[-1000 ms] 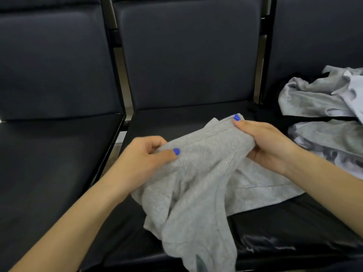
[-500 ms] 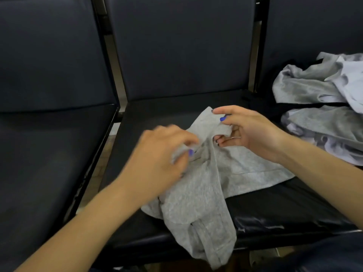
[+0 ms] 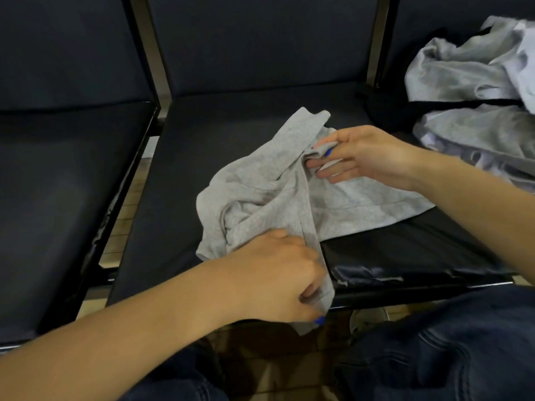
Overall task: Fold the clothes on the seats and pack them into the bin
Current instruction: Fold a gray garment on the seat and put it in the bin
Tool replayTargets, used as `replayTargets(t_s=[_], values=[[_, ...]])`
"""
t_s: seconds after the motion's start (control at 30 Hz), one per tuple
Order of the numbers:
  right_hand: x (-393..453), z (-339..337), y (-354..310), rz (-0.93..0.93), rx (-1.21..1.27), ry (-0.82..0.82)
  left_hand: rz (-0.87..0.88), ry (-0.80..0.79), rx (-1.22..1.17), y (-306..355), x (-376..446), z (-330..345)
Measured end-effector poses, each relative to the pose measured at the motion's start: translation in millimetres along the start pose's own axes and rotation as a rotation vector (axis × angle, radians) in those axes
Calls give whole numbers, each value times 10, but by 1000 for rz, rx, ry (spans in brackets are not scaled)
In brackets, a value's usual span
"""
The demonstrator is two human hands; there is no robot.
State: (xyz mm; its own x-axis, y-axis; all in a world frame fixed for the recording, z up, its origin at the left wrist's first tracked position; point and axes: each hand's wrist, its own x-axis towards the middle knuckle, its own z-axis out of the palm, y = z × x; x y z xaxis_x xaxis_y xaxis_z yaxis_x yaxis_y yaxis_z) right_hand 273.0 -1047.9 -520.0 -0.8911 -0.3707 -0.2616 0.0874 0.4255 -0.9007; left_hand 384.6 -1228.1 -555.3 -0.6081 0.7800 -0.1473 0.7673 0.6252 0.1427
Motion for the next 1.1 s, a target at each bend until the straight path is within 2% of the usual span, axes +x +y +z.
replayTargets(t_s=[0.17,0.23,0.3,0.4,0.47,0.6,0.67,0.77,0.83,0.9,1.03,1.1], values=[[10,1,10,-46,-120,33,14,8,27,18,-14,32],[33,-1,28,-65,-177,81,34,30,-50,-4,-24,-10],[70,-1,72,-93,-296,132,26,76,-229,-27,-47,-110],[132,21,172,-139,-587,179,-99,154,-541,-102,-131,-297],[141,70,232,-136,-662,141,-194,251,-638,-180,-202,-427],[192,92,305,28,-697,60,-429,531,-660,-488,-338,-551],[197,85,254,88,-734,46,-536,591,-608,-670,-391,-518],[141,131,153,143,-661,-45,-662,534,-578,-864,-469,-369],[88,182,99,202,-625,-141,-694,428,-630,-919,-508,-255],[20,222,46,256,-589,-209,-701,385,-706,-926,-525,-167],[-175,262,-110,285,-496,-314,-714,444,-1014,-791,-513,-125],[-343,333,-152,335,-354,-498,-698,380,-1246,-705,-531,-125]])
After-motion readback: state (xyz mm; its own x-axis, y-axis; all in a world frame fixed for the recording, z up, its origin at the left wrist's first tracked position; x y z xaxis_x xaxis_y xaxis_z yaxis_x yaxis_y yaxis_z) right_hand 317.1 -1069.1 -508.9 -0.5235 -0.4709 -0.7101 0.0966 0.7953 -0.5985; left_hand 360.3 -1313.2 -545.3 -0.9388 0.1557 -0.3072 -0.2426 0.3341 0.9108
